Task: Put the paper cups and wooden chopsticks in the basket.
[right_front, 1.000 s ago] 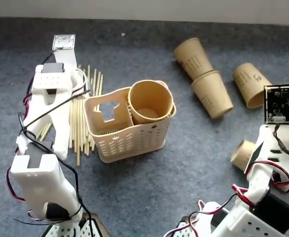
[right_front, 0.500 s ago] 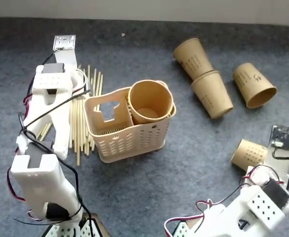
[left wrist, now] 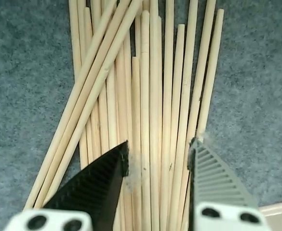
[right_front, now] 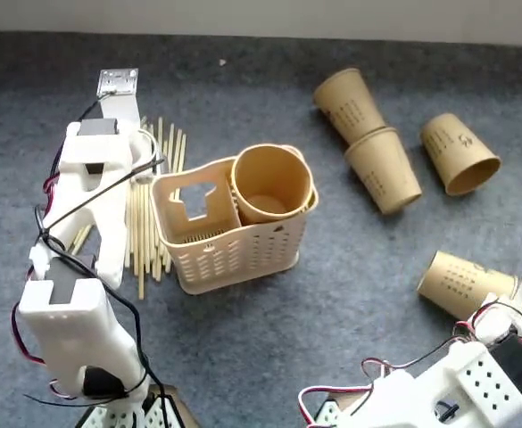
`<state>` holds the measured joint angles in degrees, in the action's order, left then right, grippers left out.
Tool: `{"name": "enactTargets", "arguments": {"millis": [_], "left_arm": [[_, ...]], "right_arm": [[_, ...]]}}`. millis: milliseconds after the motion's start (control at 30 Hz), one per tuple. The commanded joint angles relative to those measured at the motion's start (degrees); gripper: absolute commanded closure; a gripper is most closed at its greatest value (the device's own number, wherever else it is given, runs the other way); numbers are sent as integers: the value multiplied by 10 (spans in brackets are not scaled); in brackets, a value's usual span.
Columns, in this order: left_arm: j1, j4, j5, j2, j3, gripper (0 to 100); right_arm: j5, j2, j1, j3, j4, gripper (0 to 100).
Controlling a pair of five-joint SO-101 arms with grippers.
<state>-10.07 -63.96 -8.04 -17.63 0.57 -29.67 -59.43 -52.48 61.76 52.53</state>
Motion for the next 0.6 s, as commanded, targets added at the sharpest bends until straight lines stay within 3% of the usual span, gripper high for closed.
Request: {"name": "enactTargets", "arguments": {"millis": [0,233,433,567], "left_arm": [[-7,5,-1,11,4,779],[-7,3,-1,11,3,779],[-13,3,-1,11,3,779],[-13,3,-1,11,3,779]], "right_arm": [[-9,3,27,29,-40,800],[-7,3,104,152,-121,800],[-6,3,107,172,-125,801],[-6,2,109,175,-125,905]]}}
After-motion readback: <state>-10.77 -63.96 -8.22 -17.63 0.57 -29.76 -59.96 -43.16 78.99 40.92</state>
